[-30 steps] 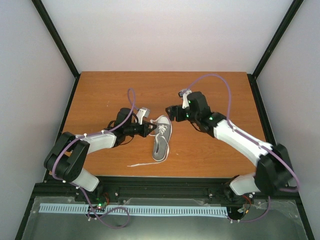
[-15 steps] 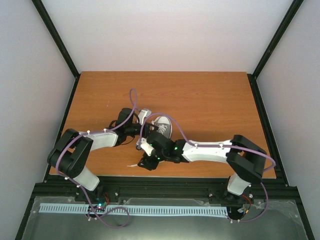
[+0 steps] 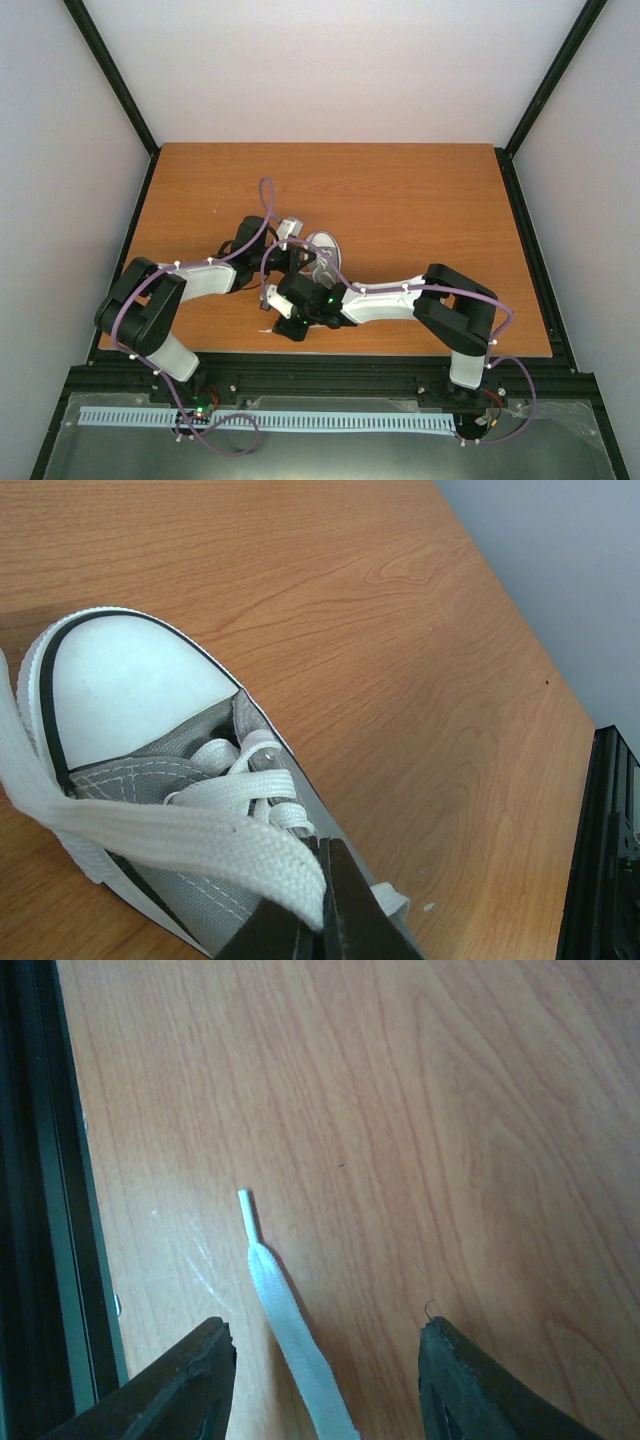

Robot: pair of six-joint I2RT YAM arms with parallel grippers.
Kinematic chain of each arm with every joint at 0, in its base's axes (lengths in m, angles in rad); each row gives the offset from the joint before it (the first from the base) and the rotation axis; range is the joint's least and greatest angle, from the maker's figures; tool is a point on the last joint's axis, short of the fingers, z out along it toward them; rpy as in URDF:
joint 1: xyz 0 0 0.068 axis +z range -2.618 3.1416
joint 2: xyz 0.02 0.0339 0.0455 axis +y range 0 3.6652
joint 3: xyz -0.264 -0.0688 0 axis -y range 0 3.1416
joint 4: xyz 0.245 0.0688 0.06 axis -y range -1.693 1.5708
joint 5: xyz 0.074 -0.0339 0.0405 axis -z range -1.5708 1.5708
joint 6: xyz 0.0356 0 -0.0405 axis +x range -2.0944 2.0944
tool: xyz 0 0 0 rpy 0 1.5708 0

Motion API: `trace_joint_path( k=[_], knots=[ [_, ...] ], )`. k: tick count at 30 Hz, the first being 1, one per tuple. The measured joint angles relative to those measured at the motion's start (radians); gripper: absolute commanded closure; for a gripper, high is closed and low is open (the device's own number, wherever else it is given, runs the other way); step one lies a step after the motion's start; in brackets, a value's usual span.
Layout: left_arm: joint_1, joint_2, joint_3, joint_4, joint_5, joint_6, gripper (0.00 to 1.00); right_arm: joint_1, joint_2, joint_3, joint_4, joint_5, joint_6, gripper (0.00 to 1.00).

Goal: Tie the shoes

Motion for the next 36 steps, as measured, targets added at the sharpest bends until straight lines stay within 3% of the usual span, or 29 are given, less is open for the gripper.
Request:
trace_joint_path(
  k=[9, 13, 17, 27, 36],
  knots=[
    [0.0, 0.0, 0.0, 0.0, 0.0, -0.001, 0.99, 0.022, 0.037, -0.002, 0.008, 0.047, -0.02, 0.49],
    [0.0, 0.0, 0.0, 0.0, 0.0, 0.0, 0.99, 0.024, 0.041, -0.002, 0.013, 0.056, -0.024, 0.69],
    [0.0, 0.0, 0.0, 0.0, 0.0, 0.0, 0.99, 0.029, 0.043, -0.005, 0.031, 0.037, -0.026, 0.97],
    [0.0, -0.001, 0.0, 0.0, -0.005, 0.0, 0.99, 0.031, -0.007, -0.056, 0.051, -0.078, 0.01, 0.97],
    [0.0, -0.024, 0.0, -0.002, -0.014, 0.0, 0.99, 0.032, -0.379, -0.168, 0.033, -0.116, 0.116, 0.97]
  ],
)
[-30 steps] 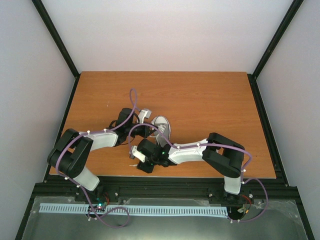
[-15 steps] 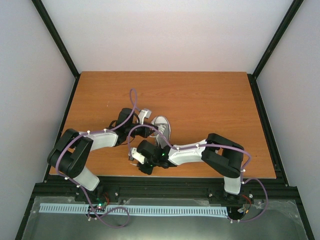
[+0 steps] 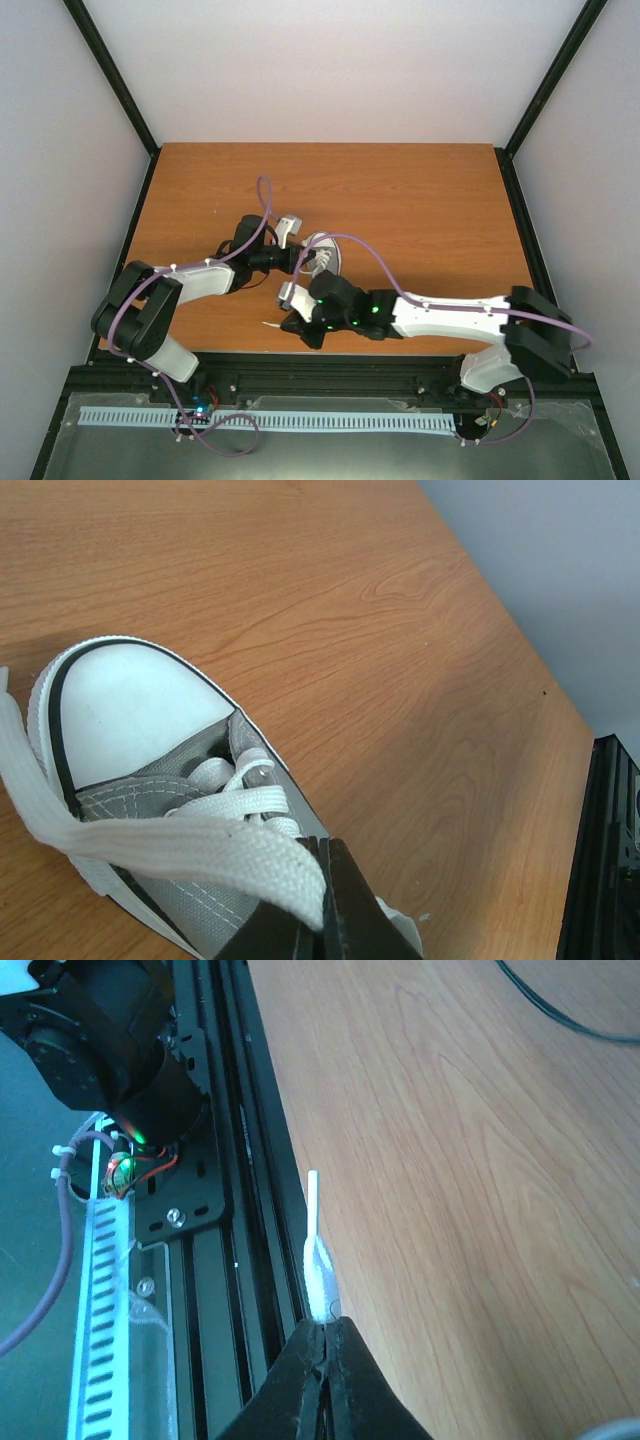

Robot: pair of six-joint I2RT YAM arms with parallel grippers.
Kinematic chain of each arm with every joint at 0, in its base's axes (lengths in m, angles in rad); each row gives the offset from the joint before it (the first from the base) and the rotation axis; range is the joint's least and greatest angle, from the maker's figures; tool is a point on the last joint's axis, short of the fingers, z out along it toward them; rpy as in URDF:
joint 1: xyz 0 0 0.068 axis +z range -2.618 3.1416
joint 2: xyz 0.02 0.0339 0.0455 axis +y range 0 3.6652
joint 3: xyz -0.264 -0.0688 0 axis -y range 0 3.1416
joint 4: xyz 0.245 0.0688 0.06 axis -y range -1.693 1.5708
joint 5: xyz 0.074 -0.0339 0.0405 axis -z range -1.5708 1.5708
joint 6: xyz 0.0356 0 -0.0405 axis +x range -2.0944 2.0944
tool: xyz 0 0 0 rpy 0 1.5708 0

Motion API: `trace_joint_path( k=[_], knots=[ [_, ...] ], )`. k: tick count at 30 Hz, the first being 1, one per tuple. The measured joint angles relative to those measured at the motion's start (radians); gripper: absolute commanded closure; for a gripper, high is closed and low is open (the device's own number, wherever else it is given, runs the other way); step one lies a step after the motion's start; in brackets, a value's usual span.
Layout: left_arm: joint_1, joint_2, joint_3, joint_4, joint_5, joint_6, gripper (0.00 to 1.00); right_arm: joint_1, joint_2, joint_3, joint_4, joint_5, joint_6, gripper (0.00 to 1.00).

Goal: Tie the shoes

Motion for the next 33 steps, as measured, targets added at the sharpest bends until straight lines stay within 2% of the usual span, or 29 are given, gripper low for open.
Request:
trace_joint_path(
  k=[4, 7, 10, 14, 18, 24, 27, 33],
  knots=[
    [0.0, -0.013, 0.0, 0.0, 0.0, 0.0, 0.99, -0.011, -0.145, -0.102, -0.035, 0.052, 0.05, 0.97],
    [0.0, -0.016, 0.0, 0.0, 0.003, 0.003, 0.99, -0.066, -0.238, -0.187, -0.076, 0.105, 0.078, 0.97],
    [0.0, -0.016, 0.0, 0.0, 0.014, 0.011, 0.99, -0.225, -0.306, -0.227, -0.101, 0.149, 0.103, 0.97],
    [0.0, -0.016, 0.0, 0.001, 0.046, 0.02, 0.99, -0.416, -0.321, -0.225, -0.046, 0.182, 0.141, 0.97],
    [0.0, -0.016, 0.0, 0.002, 0.085, 0.036, 0.98, -0.508, -0.3, -0.19, 0.02, 0.208, 0.169, 0.97],
    [-0.006, -0.008, 0.011, 0.002, 0.132, 0.056, 0.89, -0.568, -0.254, -0.009, 0.055, 0.2, 0.166, 0.97],
    [-0.015, 0.024, 0.051, 0.002, 0.147, 0.067, 0.78, -0.571, -0.235, 0.085, 0.085, 0.176, 0.166, 0.97],
    [-0.048, 0.084, 0.103, 0.003, 0.159, 0.077, 0.65, -0.571, -0.201, 0.125, 0.154, 0.106, 0.206, 0.97]
  ],
)
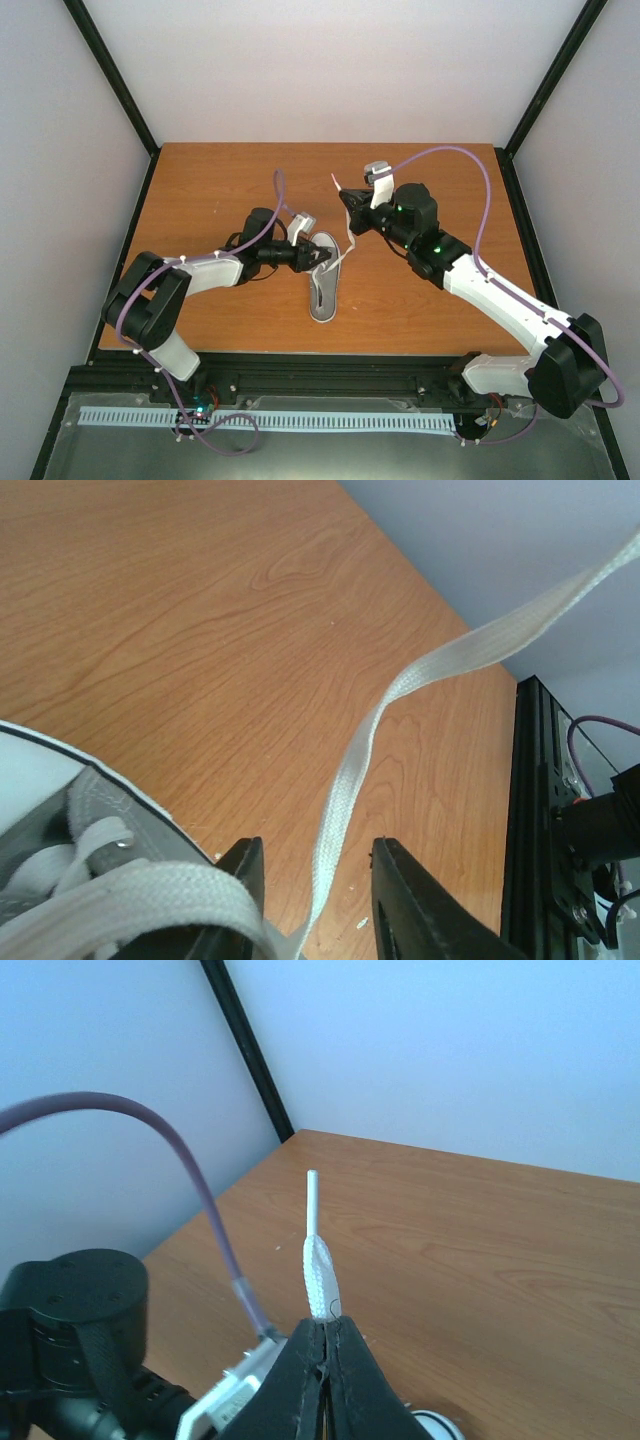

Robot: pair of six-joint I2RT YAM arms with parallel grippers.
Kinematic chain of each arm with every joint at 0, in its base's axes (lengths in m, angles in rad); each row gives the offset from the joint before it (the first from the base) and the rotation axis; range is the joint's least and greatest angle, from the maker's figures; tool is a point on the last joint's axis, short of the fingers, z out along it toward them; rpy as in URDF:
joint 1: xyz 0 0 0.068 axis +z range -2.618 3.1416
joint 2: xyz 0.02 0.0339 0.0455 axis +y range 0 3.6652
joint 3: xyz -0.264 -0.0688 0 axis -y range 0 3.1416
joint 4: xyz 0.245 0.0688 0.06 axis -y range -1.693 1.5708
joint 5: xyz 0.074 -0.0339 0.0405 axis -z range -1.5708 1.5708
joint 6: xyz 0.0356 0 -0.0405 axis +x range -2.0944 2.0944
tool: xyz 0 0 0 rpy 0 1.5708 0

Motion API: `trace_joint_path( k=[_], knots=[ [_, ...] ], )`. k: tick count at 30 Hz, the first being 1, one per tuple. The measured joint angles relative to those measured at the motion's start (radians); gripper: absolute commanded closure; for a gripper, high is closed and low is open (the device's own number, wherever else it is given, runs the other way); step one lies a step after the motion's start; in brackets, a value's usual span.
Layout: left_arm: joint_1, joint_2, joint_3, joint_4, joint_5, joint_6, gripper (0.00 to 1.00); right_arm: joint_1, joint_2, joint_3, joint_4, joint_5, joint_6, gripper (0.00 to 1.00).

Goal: Tie the shoes

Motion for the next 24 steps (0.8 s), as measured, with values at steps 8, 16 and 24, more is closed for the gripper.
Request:
trace_joint_path(
  k=[8, 16, 24],
  knots=[
    [-0.033, 0.008, 0.014, -0.014, -0.007, 0.018, 0.5, 0.0, 0.032, 0.015, 0.01, -0.024, 0.023, 0.97],
    [-0.054, 0.008, 0.042, -0.053, -0.018, 0.045, 0.39, 0.0, 0.032, 0.035, 0.015, -0.028, 0.041, 0.97],
    [-0.075, 0.01, 0.088, -0.094, -0.051, 0.088, 0.3, 0.0, 0.032, 0.064, 0.014, -0.027, 0.075, 0.97]
  ],
)
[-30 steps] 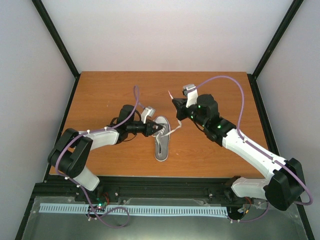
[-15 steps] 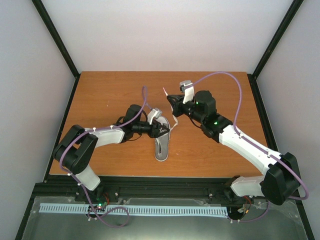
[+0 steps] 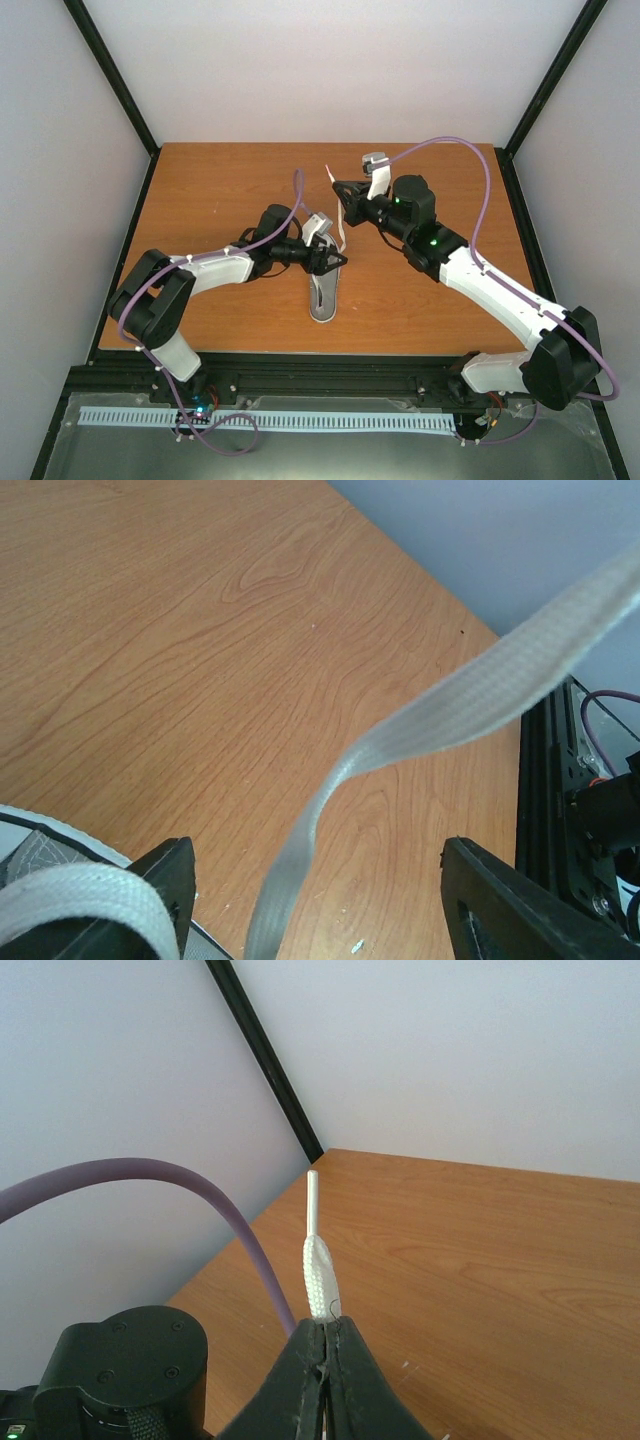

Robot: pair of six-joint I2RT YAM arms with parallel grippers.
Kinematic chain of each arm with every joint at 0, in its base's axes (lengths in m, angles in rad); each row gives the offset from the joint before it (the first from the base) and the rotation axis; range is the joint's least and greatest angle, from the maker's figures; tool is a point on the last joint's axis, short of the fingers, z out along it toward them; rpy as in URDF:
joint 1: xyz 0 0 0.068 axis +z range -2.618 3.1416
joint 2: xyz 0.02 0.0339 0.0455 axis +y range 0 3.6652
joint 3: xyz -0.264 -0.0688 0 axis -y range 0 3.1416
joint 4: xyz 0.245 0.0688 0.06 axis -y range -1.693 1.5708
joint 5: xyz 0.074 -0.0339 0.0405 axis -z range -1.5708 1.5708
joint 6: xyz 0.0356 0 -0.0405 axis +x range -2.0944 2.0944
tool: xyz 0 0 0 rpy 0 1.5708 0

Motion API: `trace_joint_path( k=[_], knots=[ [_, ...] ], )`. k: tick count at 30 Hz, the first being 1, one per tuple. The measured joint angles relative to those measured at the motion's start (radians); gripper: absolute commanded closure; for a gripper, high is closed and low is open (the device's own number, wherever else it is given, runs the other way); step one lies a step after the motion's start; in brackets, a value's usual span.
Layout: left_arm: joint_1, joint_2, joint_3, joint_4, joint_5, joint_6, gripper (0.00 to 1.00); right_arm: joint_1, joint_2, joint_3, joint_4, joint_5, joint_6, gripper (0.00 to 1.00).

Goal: Tie the shoes

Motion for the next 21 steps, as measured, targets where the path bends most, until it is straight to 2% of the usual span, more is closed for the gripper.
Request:
trace_joint_path(
  k=[11, 13, 21],
  knots=[
    [-0.016, 0.042, 0.054, -0.04, -0.012, 0.036, 0.32, 0.0, 0.001, 0.042, -0.032, 0.007, 0.074, 0.97],
    [-0.024, 0.045, 0.061, -0.045, -0.016, 0.042, 0.38, 0.0, 0.002, 0.049, -0.042, 0.017, 0.085, 0.97],
    [-0.034, 0.043, 0.053, -0.039, -0.027, 0.048, 0.69, 0.0, 0.006, 0.056, -0.081, 0.086, 0.128, 0.97]
  ],
)
